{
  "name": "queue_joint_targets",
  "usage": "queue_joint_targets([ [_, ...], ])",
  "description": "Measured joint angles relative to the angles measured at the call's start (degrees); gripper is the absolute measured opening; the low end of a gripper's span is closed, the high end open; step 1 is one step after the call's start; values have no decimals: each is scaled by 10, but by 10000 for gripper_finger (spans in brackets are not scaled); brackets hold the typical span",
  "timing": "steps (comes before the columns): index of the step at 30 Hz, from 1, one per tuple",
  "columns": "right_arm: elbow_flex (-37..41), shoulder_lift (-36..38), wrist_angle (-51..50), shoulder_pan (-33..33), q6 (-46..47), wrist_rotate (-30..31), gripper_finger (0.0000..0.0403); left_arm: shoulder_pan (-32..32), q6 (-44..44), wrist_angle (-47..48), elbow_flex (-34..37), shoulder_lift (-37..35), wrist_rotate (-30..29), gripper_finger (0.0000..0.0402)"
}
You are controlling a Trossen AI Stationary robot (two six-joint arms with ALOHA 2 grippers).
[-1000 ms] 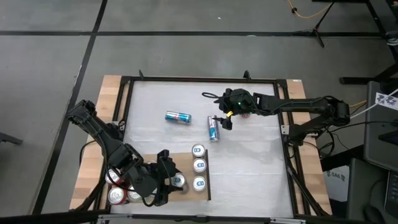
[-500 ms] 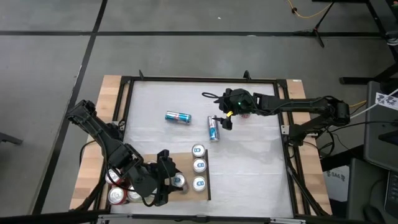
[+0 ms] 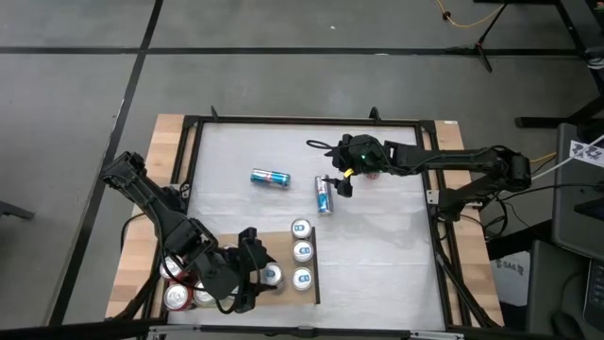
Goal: Place canned beverage on shelf
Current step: Put the blue soda can on the shelf
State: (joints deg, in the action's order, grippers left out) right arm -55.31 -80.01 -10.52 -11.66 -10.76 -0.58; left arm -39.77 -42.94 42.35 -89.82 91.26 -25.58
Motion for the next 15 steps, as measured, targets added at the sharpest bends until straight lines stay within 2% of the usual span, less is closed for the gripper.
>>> queue_joint_targets([
  [4, 0, 0, 0, 0, 0, 0, 376, 0, 0, 0, 0, 0, 0, 290],
  [15, 0, 0, 0, 0, 0, 0, 376, 0, -4, -27, 0, 0, 37, 292],
])
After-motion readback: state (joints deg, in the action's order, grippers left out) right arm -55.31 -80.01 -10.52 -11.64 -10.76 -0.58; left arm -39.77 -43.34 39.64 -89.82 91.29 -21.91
